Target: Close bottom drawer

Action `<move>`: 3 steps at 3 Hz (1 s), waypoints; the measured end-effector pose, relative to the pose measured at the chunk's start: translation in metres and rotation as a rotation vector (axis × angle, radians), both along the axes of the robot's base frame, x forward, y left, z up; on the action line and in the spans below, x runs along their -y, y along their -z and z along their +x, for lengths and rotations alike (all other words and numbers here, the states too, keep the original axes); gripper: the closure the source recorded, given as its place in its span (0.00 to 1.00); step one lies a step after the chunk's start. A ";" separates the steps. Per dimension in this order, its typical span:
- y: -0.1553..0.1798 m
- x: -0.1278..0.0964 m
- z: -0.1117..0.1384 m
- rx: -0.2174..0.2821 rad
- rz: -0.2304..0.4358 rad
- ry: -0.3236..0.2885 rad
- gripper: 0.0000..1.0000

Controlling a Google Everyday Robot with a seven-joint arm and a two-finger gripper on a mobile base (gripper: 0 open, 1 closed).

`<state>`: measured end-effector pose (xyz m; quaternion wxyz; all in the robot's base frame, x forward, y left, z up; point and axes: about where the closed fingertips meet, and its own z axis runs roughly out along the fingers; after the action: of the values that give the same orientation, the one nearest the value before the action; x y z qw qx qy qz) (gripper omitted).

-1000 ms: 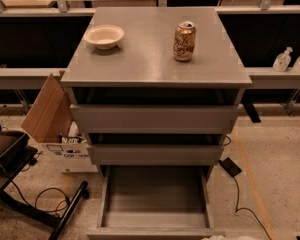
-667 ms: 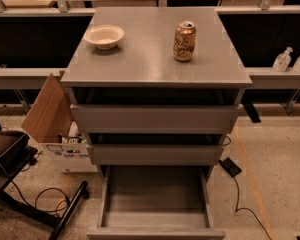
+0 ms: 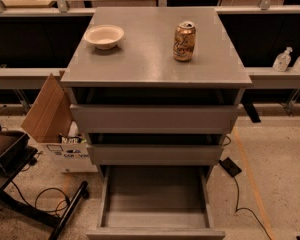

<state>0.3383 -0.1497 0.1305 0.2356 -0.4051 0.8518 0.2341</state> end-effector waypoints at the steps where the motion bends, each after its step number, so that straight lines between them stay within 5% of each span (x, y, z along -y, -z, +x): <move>1: 0.056 -0.032 -0.013 -0.057 0.089 -0.025 1.00; 2: 0.081 -0.053 0.025 -0.038 0.138 -0.046 1.00; 3: 0.078 -0.051 0.071 0.021 0.132 -0.045 1.00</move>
Offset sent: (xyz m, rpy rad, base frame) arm 0.1384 0.0236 -0.1146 0.1206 -0.0657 -0.0116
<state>0.4096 -0.0984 0.0525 0.2653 -0.4103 0.8226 0.2909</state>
